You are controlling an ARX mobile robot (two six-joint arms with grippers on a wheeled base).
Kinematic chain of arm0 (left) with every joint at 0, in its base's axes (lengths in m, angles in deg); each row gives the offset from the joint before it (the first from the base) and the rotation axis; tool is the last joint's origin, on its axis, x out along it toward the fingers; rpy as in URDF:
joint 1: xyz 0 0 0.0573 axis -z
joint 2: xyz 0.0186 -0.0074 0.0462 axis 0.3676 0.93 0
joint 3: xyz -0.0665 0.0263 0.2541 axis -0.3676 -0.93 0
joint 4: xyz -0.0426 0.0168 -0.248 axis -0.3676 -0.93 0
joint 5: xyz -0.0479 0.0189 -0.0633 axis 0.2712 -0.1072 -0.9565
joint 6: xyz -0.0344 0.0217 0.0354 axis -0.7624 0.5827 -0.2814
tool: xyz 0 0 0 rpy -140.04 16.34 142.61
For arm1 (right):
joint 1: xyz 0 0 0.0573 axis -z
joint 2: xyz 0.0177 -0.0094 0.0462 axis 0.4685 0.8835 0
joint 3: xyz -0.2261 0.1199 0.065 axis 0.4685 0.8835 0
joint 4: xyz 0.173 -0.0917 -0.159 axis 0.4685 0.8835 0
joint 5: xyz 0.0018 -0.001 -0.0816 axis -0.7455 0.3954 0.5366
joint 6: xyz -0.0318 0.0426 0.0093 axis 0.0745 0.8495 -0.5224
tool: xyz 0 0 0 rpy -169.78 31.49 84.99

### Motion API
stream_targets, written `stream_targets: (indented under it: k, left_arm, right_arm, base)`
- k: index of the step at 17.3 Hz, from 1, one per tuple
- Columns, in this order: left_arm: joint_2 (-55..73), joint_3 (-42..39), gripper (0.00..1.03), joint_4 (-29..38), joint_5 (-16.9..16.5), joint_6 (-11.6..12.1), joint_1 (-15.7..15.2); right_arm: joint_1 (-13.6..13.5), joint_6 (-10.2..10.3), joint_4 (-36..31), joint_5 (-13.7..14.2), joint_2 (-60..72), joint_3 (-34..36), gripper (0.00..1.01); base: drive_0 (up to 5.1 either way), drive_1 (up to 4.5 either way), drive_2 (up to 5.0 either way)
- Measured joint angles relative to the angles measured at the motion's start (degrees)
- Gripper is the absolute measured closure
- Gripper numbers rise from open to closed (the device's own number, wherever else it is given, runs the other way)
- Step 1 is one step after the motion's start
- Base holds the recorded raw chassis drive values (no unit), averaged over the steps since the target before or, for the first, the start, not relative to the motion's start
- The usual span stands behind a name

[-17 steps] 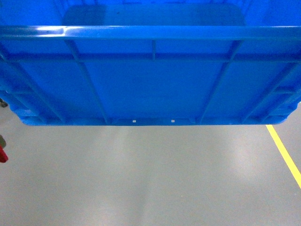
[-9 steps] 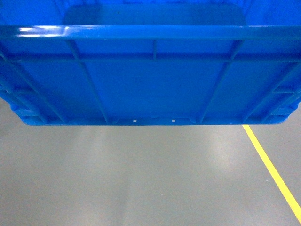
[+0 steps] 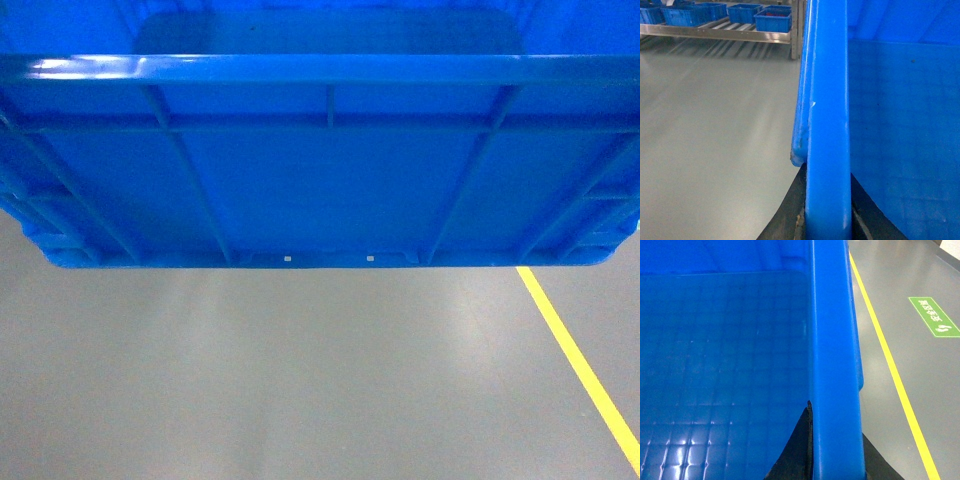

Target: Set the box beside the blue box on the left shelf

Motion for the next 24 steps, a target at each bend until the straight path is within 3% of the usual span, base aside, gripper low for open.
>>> stream_targets:
  k: [24]
  left_arm:
    - [0.02,0.00,0.94,0.20,0.02,-0.02,0.04]
  right_arm:
    - [0.00,-0.20,-0.22,0.04,-0.07,-0.02,0.93]
  base:
    - [0.0,4.25,-4.2]
